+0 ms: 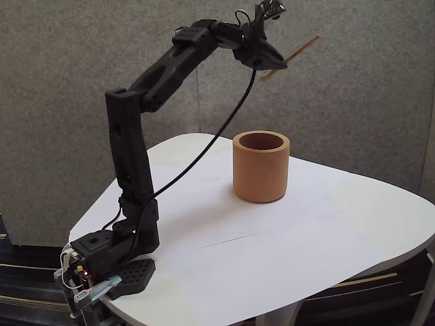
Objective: Grab the pen and put it in the pen holder.
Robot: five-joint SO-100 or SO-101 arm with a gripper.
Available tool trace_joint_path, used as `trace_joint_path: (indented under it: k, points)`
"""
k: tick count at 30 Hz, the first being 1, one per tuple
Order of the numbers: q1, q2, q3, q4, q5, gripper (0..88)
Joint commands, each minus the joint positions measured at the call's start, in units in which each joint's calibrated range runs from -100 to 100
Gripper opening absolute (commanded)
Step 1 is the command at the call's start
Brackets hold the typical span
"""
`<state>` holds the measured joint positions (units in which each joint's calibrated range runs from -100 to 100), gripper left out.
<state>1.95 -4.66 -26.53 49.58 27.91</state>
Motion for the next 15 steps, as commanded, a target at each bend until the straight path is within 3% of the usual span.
trace_joint_path:
  k: [1,8,15]
  points:
    - [-0.2,-1.2,-1.6,-7.5,3.6,0.7]
    - [-1.7,-8.2,15.5,-19.0,8.9,0.7]
    - [-4.0,-21.0,39.9,-25.7,9.4,0.7]
